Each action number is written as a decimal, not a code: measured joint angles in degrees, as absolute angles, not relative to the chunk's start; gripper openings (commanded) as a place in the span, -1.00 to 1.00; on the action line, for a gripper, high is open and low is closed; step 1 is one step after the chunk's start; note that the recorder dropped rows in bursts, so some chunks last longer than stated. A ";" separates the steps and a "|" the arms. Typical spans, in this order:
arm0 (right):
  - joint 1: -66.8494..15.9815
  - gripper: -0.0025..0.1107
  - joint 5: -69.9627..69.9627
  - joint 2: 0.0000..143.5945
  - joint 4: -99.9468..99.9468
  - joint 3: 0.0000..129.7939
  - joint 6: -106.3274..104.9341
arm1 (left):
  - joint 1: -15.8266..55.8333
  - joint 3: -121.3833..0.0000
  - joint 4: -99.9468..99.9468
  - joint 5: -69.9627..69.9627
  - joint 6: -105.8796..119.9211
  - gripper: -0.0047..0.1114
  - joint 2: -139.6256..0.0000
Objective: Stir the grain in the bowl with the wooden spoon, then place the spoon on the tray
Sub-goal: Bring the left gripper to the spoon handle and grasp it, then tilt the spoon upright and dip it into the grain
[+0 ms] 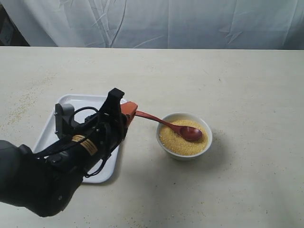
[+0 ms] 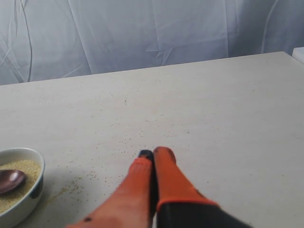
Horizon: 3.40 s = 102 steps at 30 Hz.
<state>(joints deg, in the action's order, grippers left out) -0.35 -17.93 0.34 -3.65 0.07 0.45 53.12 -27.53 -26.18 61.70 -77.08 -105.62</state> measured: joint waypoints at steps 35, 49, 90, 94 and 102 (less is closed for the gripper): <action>-0.35 -0.96 -17.93 0.34 -3.65 0.07 0.45 | 45.81 -37.57 -13.56 60.15 -84.58 -0.92 -118.34; -0.35 -0.96 -17.93 0.34 -3.65 0.07 0.45 | 45.81 -37.57 -13.32 69.03 -84.58 -0.92 -118.43; -0.35 -0.96 -18.25 0.34 -2.03 0.07 0.00 | 38.25 -42.02 6.44 63.26 -60.70 -0.92 -106.70; -0.35 -0.96 -18.25 0.34 -2.03 0.07 0.00 | 38.25 -43.64 10.80 54.71 -52.53 -0.92 -106.24; -0.35 -0.96 -18.25 0.34 -2.03 0.07 0.00 | 38.25 -43.90 11.98 49.06 -41.82 -0.92 -106.24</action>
